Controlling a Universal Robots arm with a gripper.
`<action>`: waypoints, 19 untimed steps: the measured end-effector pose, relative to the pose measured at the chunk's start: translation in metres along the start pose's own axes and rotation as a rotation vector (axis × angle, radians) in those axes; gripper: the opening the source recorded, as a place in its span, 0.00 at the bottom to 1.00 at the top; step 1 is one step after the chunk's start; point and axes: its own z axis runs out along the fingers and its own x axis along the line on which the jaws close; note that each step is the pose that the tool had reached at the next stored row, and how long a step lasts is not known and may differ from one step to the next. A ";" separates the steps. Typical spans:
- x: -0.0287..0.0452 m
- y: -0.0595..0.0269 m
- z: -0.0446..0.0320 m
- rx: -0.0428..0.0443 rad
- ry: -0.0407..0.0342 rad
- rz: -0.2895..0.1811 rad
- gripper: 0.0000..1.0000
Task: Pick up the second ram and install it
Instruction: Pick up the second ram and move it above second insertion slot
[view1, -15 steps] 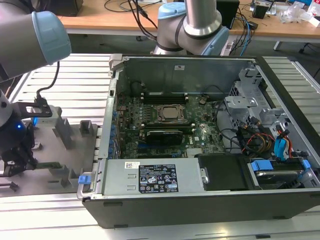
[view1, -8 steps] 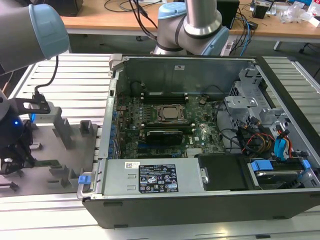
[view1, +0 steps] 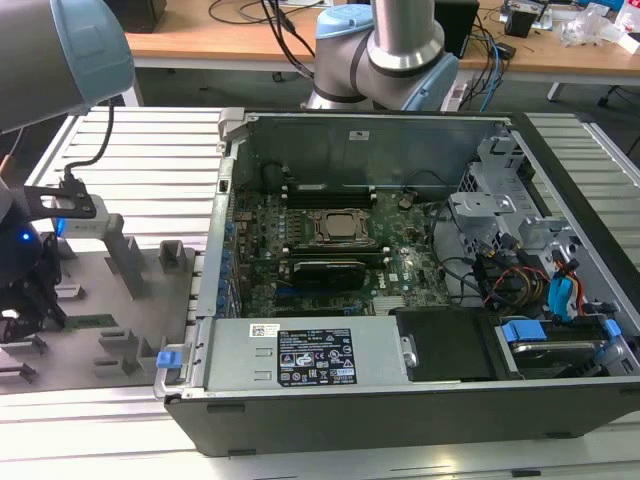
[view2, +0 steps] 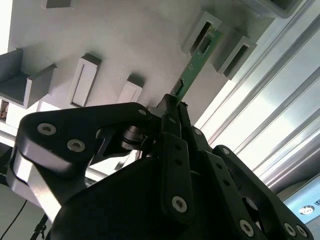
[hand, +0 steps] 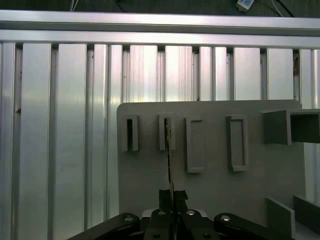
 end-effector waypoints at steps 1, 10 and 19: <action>-0.0001 0.0001 -0.0023 0.0000 0.0000 0.000 0.14; -0.0009 0.0009 -0.0203 0.0000 0.0000 0.000 0.14; -0.0020 0.0017 -0.0395 0.0000 0.0000 0.000 0.14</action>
